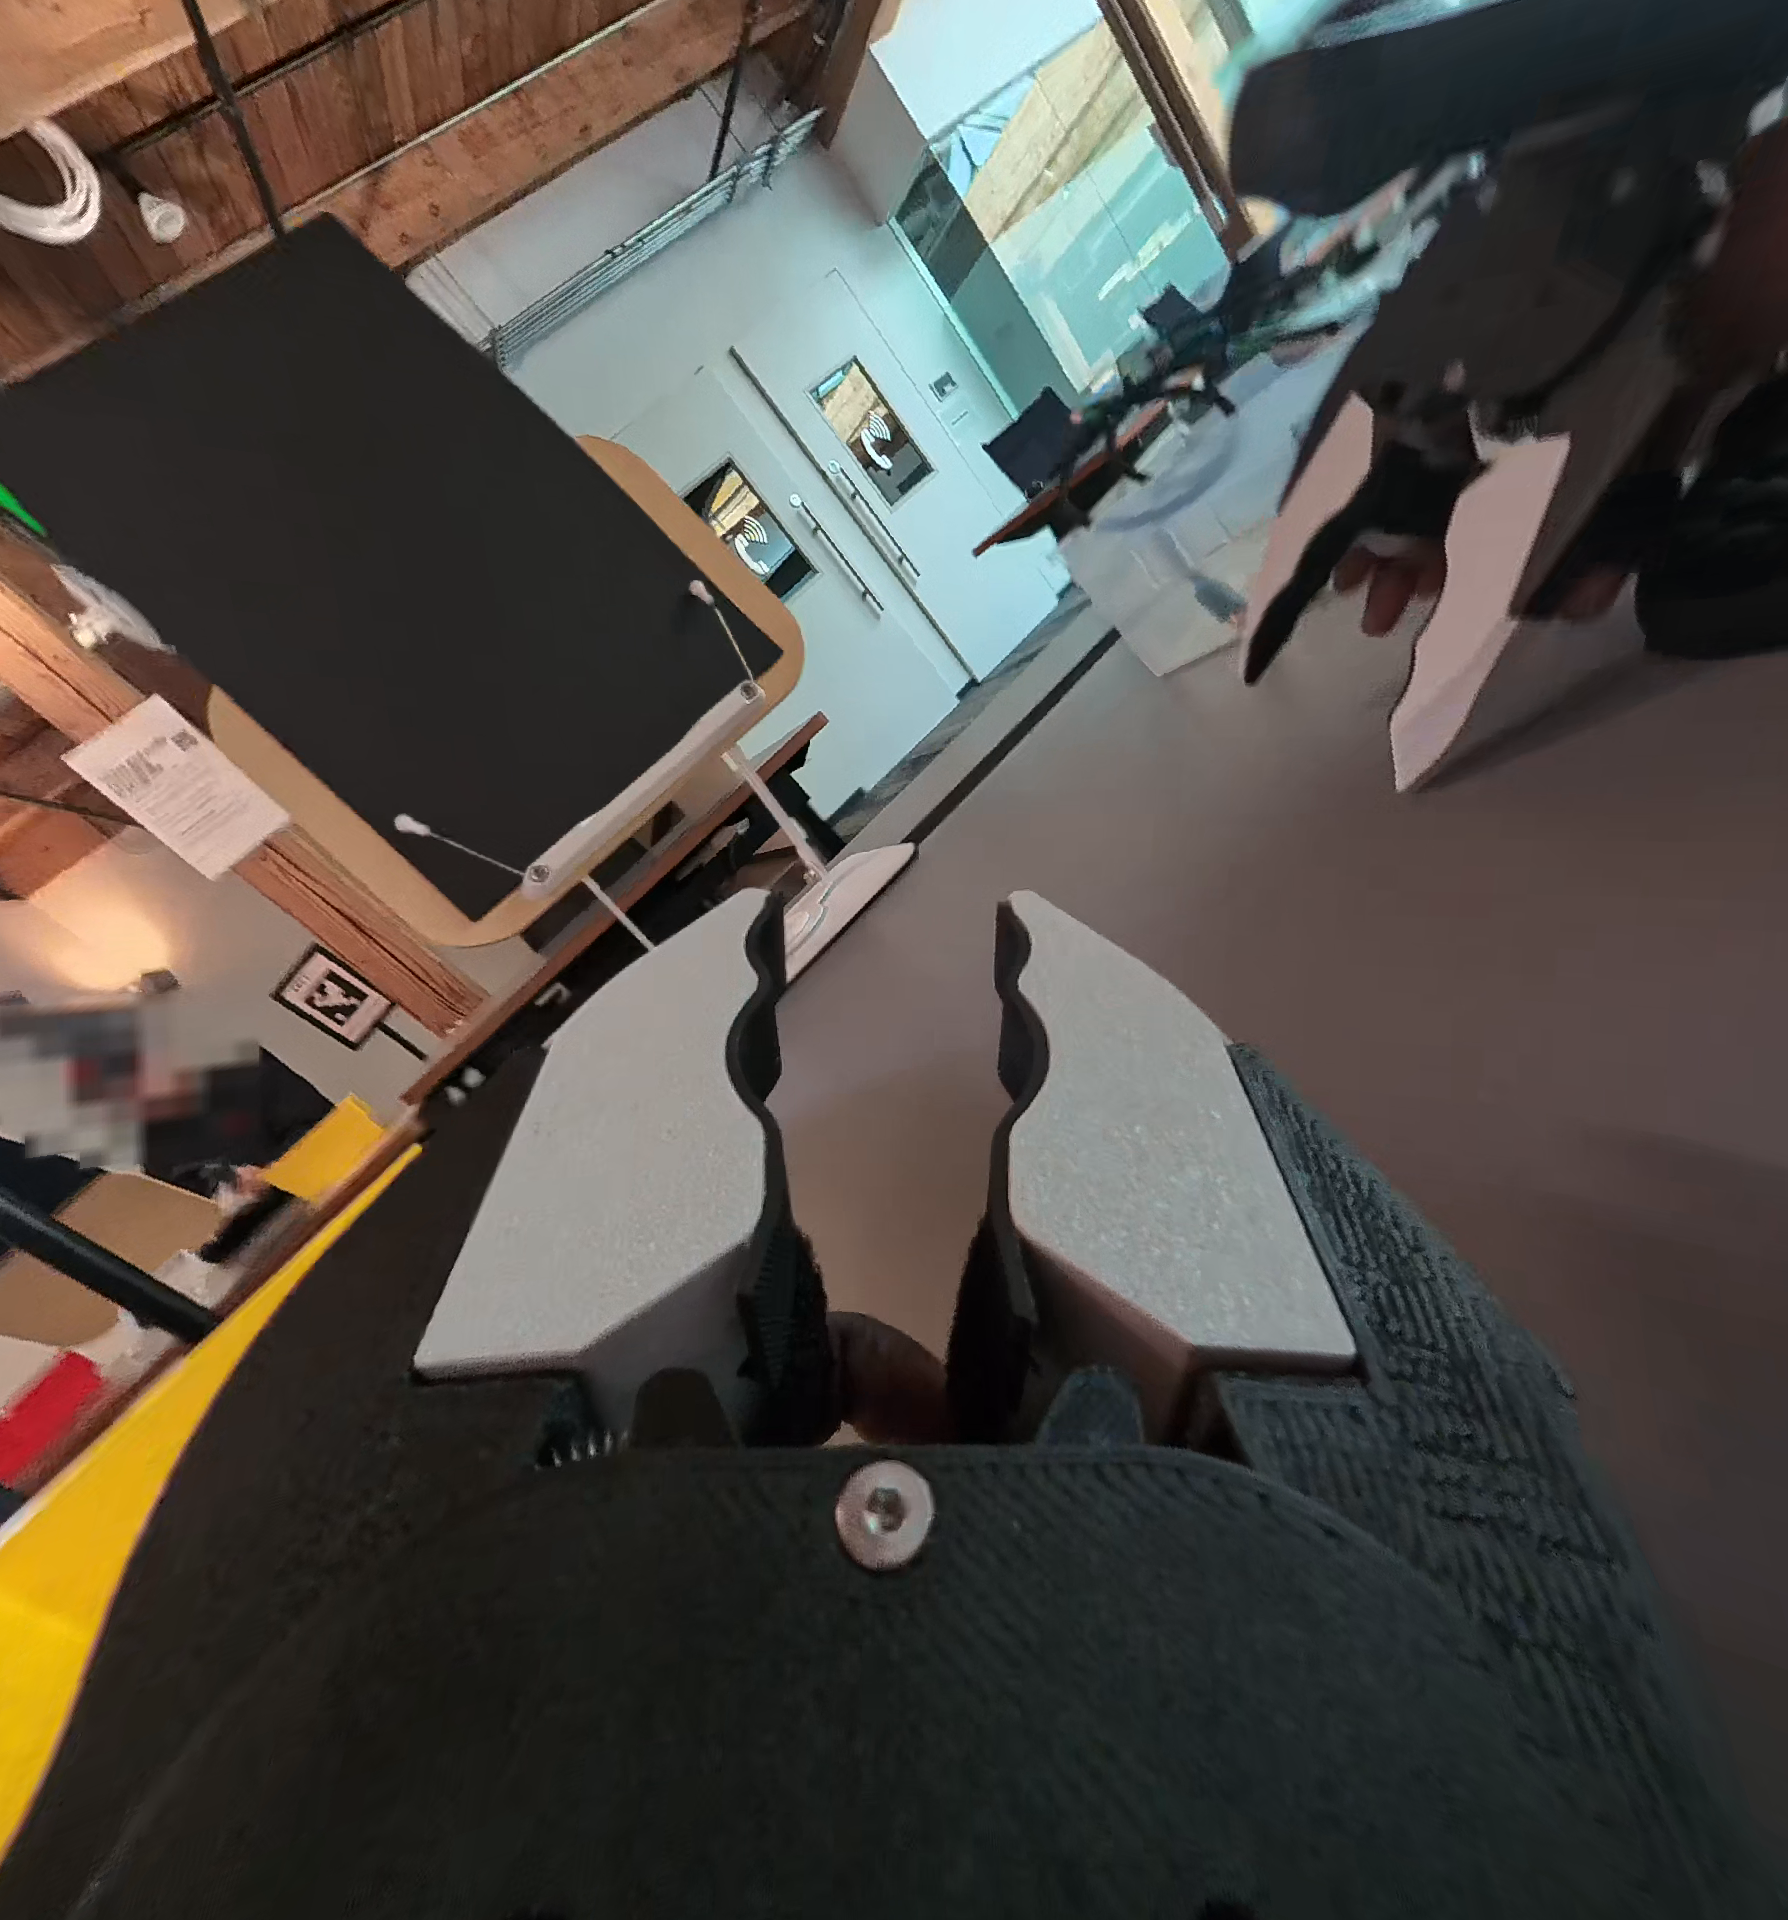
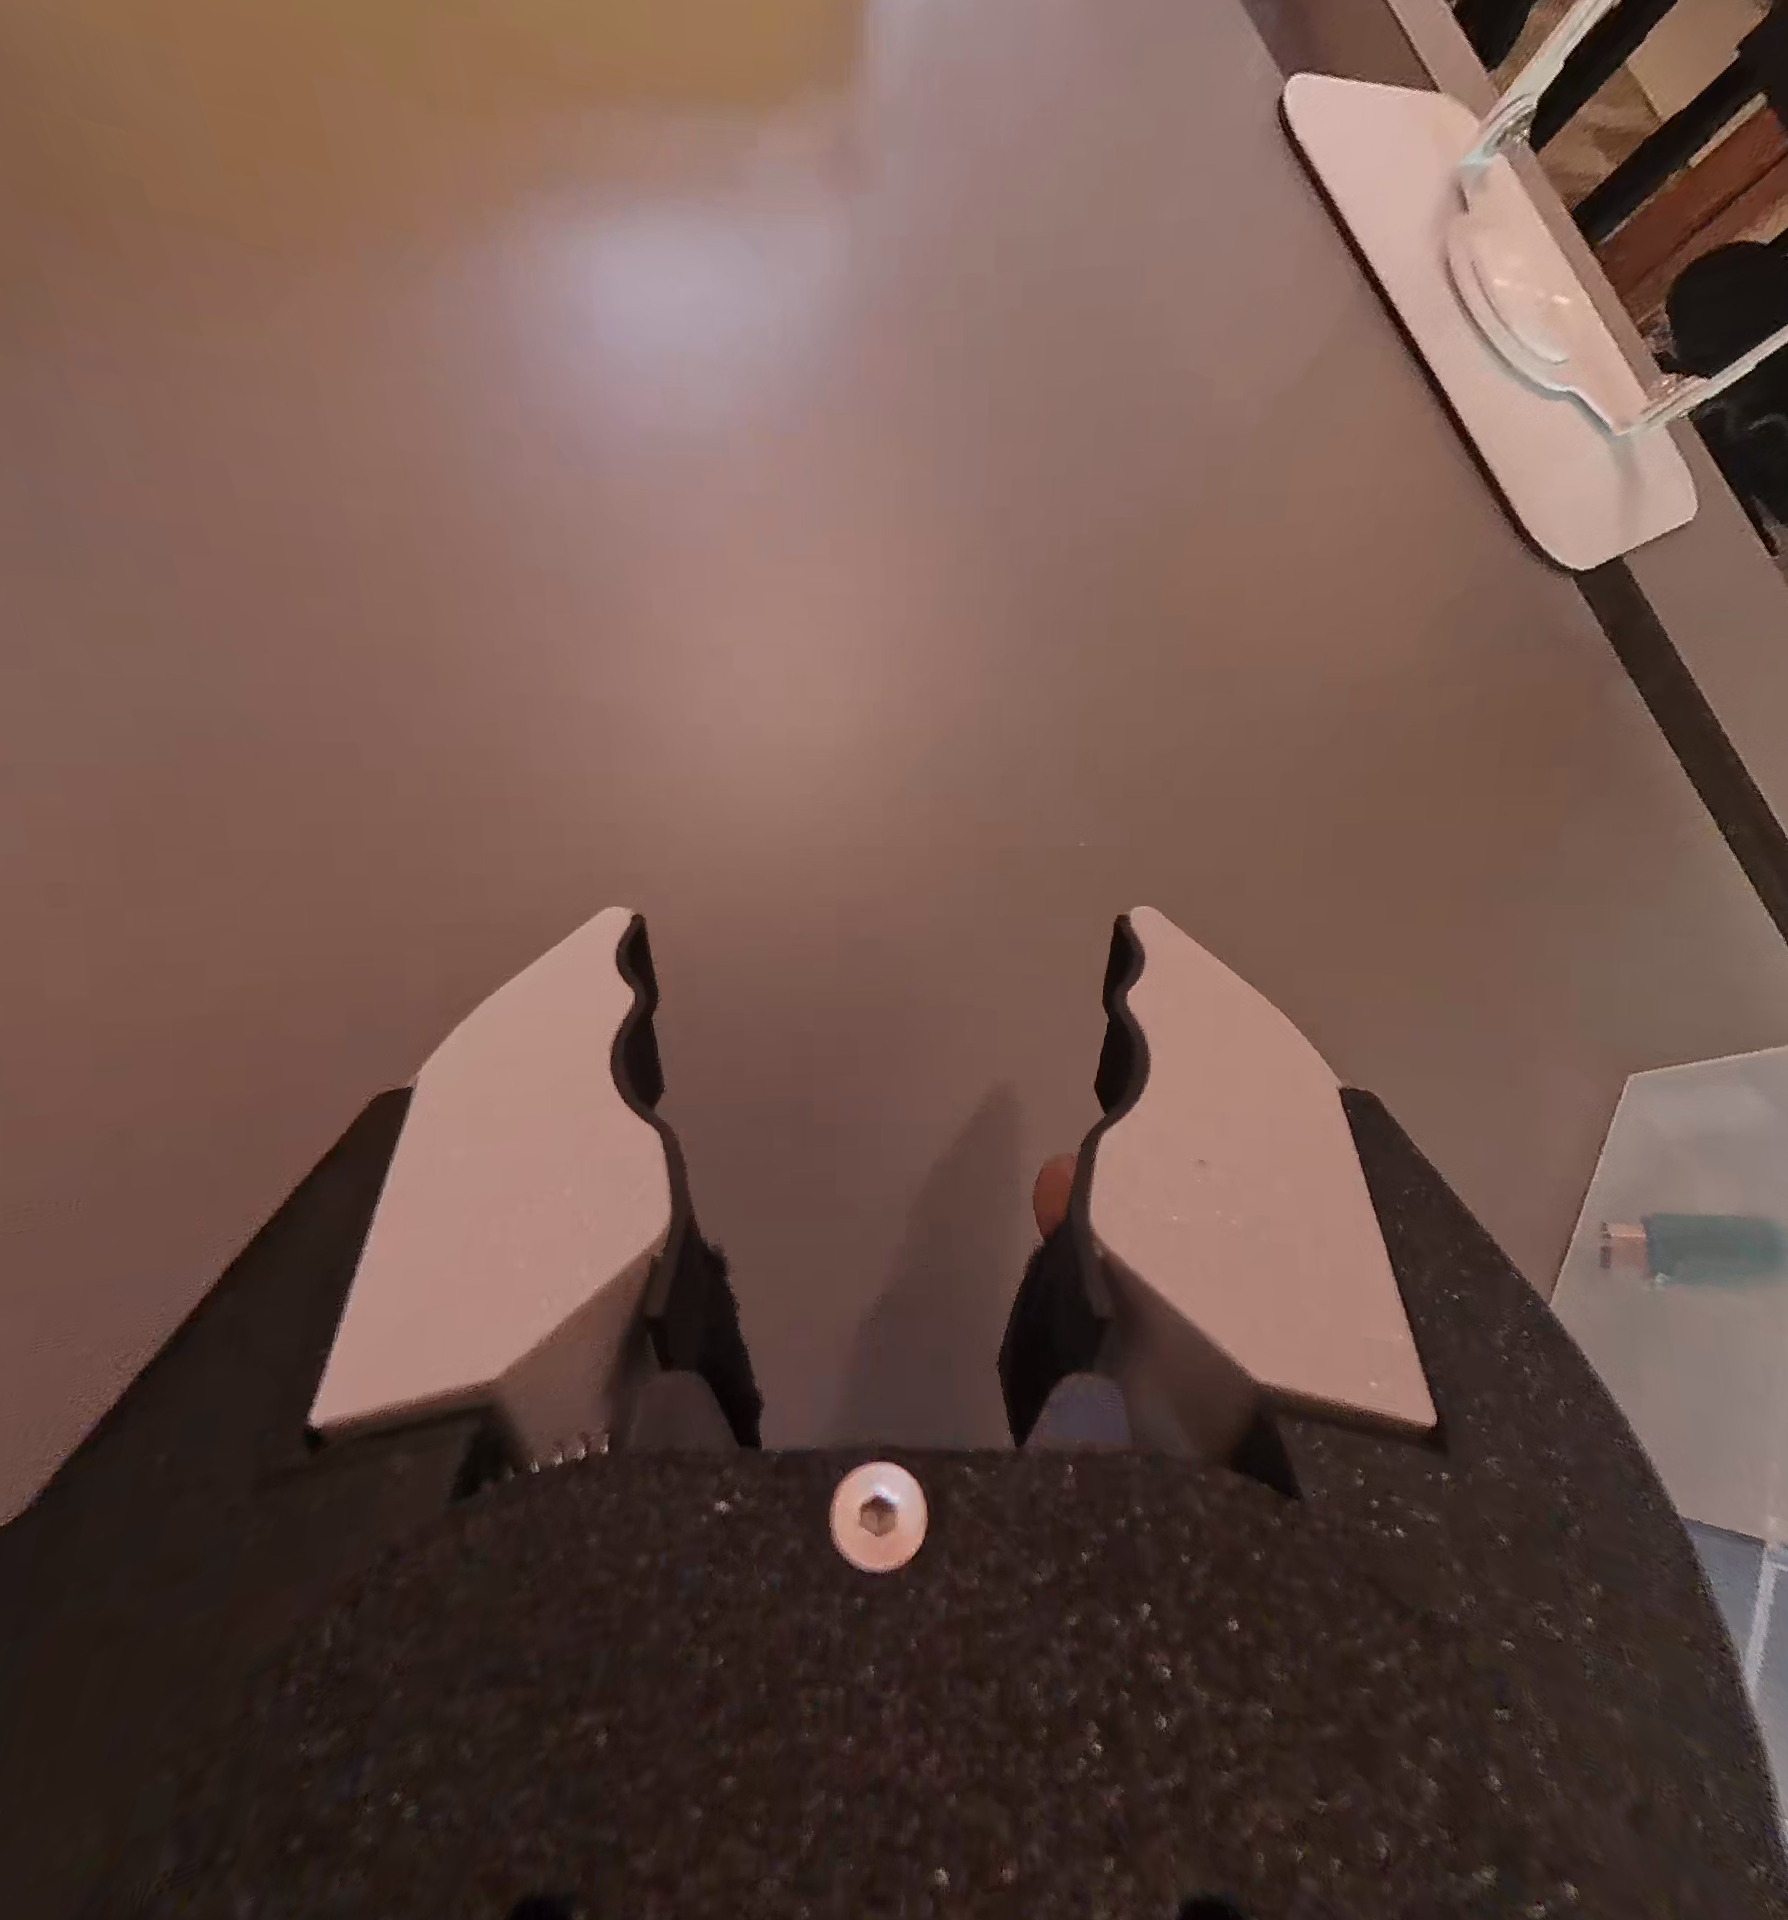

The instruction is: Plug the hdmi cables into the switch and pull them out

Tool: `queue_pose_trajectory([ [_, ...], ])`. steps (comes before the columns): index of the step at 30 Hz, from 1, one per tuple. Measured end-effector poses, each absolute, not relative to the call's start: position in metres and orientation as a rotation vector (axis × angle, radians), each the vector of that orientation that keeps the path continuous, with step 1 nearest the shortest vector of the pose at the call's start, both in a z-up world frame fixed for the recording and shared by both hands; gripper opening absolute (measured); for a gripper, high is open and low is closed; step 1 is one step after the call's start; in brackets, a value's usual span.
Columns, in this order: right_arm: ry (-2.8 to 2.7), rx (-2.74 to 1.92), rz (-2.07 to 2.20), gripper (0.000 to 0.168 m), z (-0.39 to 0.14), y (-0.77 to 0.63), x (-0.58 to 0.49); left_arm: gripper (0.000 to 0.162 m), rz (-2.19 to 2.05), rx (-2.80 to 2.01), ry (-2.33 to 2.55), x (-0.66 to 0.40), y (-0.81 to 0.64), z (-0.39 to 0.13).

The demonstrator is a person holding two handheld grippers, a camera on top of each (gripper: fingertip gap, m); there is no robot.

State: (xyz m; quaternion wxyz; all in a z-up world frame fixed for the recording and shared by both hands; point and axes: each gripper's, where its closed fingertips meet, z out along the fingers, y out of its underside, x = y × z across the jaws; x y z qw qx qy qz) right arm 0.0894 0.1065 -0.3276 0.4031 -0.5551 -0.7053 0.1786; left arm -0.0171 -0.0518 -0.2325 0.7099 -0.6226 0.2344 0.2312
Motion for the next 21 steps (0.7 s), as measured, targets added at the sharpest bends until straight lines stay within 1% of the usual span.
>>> queue_pose_trajectory([
  [5, -1.788, -1.4, 0.453, 0.082, -0.328, 0.106, 0.09, 0.038, 0.284, -1.448, 0.341, -0.045, -0.069, -0.198],
  [8, -1.789, -1.394, 0.449, 0.081, -0.328, 0.106, 0.09, 0.038, 0.37, -1.563, 0.339, -0.083, -0.086, -0.172],
  [11, -1.793, -1.381, 0.443, 0.079, -0.327, 0.105, 0.09, 0.038, 0.451, -1.753, 0.304, -0.135, -0.091, -0.165],
  [12, -1.793, -1.379, 0.442, 0.079, -0.327, 0.105, 0.09, 0.042, 0.428, -1.829, 0.284, -0.152, -0.088, -0.17],
  [14, -1.793, -1.385, 0.445, 0.08, -0.328, 0.106, 0.09, 0.066, 0.331, -1.964, 0.22, -0.185, -0.073, -0.185],
  [15, -1.791, -1.388, 0.446, 0.08, -0.328, 0.106, 0.09, 0.074, 0.291, -2.019, 0.153, -0.204, -0.063, -0.195],
  [18, -1.788, -1.395, 0.447, 0.08, -0.328, 0.107, 0.09, 0.086, 0.23, -2.156, -0.056, -0.258, -0.033, -0.23],
  [21, -1.784, -1.403, 0.448, 0.08, -0.328, 0.108, 0.09, 0.092, 0.062, -2.258, -0.184, -0.281, -0.005, -0.264],
])
